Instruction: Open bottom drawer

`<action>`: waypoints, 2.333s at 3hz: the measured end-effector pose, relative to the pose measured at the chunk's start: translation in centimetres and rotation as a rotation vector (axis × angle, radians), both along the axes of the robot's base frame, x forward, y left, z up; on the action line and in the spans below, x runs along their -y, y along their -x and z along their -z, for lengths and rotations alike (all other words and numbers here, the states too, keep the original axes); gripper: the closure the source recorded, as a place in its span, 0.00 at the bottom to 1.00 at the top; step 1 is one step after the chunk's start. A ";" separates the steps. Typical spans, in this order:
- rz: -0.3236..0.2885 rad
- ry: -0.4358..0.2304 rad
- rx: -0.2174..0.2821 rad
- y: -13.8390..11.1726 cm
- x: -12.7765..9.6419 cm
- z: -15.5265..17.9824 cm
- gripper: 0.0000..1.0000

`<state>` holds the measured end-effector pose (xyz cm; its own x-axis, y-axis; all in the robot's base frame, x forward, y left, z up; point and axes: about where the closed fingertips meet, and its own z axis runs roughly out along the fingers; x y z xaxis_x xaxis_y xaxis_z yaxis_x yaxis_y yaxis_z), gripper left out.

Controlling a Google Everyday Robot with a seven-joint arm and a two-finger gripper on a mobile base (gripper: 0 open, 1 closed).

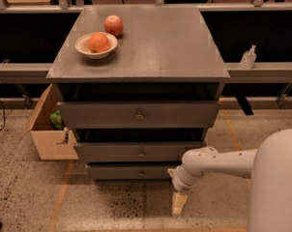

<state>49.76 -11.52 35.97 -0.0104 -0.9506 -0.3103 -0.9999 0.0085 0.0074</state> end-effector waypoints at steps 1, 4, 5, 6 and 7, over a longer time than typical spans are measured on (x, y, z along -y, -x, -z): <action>0.032 -0.031 0.002 -0.6 0.5 2.0 0.00; 0.075 -0.005 0.128 -4.4 1.4 11.6 0.00; 0.091 -0.019 0.142 -5.8 1.7 12.7 0.00; 0.095 -0.042 0.173 -8.2 1.5 13.0 0.00; 0.088 -0.050 0.213 -10.9 1.4 12.6 0.00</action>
Offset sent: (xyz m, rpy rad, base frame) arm 0.0311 -0.0242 -0.1216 0.0318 -0.0631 -0.1193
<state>60.69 -12.93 23.40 -0.0214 -0.9325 -0.3605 -0.9744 0.1002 -0.2012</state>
